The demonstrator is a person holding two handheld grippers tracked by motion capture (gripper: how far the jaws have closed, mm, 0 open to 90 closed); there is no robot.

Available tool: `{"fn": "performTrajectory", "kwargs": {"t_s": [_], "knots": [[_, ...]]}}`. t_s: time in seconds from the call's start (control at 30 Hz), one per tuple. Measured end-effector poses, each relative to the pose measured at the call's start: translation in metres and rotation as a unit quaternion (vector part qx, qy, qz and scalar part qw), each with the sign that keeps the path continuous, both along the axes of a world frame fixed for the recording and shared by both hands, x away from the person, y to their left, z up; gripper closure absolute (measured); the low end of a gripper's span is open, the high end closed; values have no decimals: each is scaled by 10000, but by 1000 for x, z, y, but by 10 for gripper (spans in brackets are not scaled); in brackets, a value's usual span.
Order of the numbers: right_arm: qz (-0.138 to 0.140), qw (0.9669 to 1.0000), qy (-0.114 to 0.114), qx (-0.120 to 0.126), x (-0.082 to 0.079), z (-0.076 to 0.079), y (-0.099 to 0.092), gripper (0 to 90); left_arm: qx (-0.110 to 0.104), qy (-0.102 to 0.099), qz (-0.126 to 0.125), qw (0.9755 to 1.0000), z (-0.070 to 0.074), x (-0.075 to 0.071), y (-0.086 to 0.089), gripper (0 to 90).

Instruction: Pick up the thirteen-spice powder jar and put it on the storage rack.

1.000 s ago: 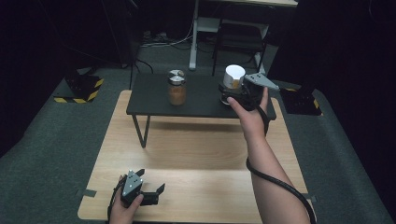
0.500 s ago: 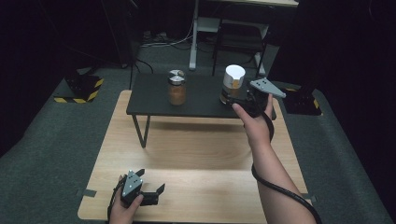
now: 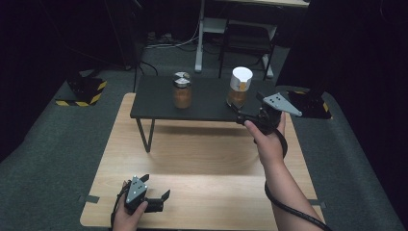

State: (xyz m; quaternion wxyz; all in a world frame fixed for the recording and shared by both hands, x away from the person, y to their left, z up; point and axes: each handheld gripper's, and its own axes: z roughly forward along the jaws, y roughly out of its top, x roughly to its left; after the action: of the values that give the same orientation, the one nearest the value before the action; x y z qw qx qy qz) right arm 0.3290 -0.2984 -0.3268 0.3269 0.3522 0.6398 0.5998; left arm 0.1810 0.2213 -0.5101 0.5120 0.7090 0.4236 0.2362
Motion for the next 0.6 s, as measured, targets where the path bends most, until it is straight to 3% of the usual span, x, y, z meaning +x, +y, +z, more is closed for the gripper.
{"fn": "performTrajectory", "kwargs": {"t_s": [0.6], "knots": [[350, 9988, -335, 54, -46, -29, -20, 0, 7, -3, 1, 10000, 0, 0, 0, 6]]}}
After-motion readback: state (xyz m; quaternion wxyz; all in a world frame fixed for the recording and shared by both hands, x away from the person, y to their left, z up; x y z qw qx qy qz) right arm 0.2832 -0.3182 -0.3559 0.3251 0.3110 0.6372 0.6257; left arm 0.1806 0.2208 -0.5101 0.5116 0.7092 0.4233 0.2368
